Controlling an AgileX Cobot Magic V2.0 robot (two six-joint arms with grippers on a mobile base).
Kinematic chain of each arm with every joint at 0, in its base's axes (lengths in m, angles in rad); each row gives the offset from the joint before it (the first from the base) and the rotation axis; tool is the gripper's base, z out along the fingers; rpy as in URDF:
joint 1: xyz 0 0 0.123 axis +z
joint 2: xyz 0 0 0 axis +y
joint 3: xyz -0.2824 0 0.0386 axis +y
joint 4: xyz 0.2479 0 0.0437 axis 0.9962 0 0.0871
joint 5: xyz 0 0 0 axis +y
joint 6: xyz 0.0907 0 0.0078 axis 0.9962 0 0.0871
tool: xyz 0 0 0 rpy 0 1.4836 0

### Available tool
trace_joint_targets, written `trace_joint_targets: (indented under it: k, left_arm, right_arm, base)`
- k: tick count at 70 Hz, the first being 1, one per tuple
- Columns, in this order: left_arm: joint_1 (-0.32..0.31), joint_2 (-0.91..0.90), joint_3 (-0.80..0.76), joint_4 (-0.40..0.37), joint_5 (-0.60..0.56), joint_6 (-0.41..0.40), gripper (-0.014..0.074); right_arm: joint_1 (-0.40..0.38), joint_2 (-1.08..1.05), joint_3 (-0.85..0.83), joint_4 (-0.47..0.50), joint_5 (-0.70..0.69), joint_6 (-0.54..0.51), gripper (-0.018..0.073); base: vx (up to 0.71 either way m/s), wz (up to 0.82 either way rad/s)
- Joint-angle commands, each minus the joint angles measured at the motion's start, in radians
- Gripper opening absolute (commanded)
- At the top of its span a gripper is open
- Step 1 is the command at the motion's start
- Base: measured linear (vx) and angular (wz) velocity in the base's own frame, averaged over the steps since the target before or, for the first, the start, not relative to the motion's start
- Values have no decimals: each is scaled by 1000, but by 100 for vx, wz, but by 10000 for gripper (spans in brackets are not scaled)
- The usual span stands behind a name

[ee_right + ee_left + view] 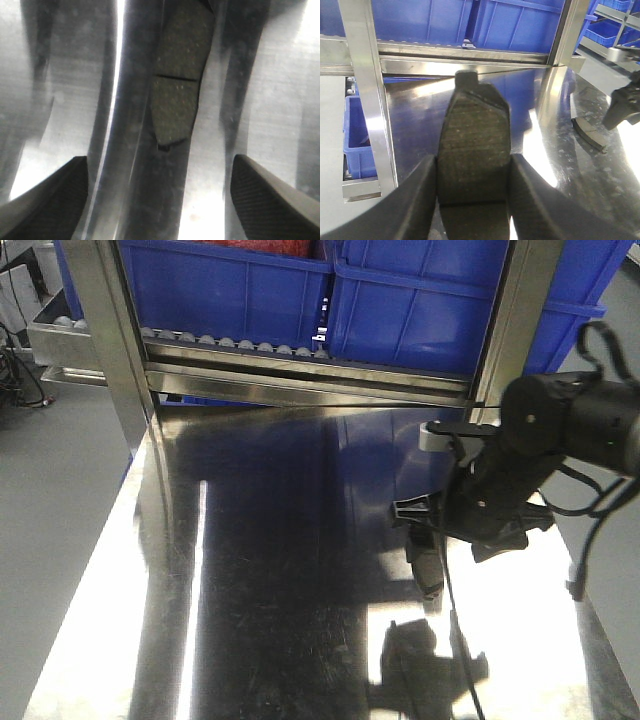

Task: Move and align brake pads A on conveyor
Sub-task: 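Lower the right gripper onto the brake pad and close on it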

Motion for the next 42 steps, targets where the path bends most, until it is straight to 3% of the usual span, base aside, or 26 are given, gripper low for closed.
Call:
trace_joint_targets:
  k: [1,42]
  left_arm:
    - [0,12,-30,16,-97,-1,-6]
    - [0,12,-30,16,-97,-1,-6]
  right_arm:
    - [8,0,-68,-40,5,52,559]
    - [6,212,-267,-86,73,66,559]
  base:
    - [0,0]
    - [0,0]
